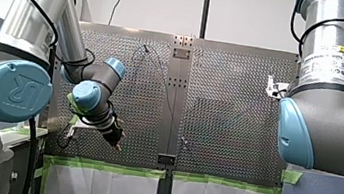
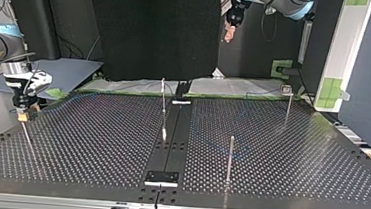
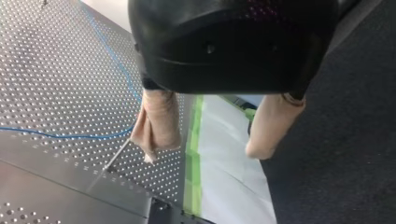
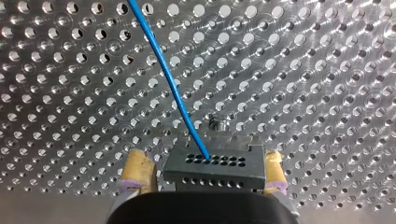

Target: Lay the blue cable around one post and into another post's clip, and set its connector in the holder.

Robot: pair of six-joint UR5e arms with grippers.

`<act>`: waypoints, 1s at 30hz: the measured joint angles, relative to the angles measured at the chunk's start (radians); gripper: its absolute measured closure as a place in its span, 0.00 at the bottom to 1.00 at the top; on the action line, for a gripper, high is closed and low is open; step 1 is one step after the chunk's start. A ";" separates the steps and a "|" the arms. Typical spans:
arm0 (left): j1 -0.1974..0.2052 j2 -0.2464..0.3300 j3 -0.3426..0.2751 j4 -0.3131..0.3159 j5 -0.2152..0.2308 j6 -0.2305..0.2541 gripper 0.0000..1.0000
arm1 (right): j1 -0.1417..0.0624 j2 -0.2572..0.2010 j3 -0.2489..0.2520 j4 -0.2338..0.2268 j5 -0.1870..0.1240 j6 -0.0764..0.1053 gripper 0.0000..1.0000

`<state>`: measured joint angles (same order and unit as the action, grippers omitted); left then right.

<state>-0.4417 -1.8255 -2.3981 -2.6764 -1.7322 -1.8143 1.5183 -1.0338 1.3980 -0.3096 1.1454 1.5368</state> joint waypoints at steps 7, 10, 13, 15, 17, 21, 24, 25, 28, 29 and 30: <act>0.002 0.000 0.003 0.071 0.003 -0.007 0.00 | 0.000 0.000 0.000 0.000 0.000 0.000 0.00; 0.002 0.000 0.008 0.099 0.010 -0.011 0.00 | 0.000 0.000 0.000 0.000 0.000 0.000 0.00; 0.002 0.000 0.009 0.126 0.012 -0.016 0.00 | 0.000 0.000 0.000 0.000 0.000 0.000 0.00; 0.002 0.000 0.010 0.143 0.013 -0.018 0.00 | 0.000 0.000 0.000 0.000 0.000 0.000 0.00; 0.002 0.000 0.010 0.162 0.013 -0.016 0.00 | 0.000 0.000 0.000 0.000 0.000 0.000 0.00; 0.002 0.000 0.010 0.200 0.008 -0.001 0.00 | 0.000 0.000 0.000 0.000 0.000 0.000 0.00; 0.003 0.000 0.010 0.228 -0.004 0.022 0.00 | 0.000 0.000 0.000 0.000 0.000 0.000 0.00; 0.004 0.000 0.010 0.239 -0.012 0.032 0.00 | 0.000 0.000 0.000 0.000 0.000 0.000 0.00; 0.004 -0.001 0.010 0.266 -0.033 0.058 0.00 | 0.000 0.000 0.000 0.000 0.000 0.000 0.00; 0.004 -0.001 0.010 0.274 -0.039 0.066 0.00 | 0.000 0.000 0.000 0.000 0.000 0.000 0.00; 0.004 -0.001 0.010 0.282 -0.044 0.075 0.00 | 0.000 0.000 0.000 0.000 0.000 0.000 0.00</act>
<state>-0.4375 -1.8261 -2.3880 -2.3943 -1.7763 -1.7395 1.5184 -1.0338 1.3980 -0.3096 1.1454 1.5369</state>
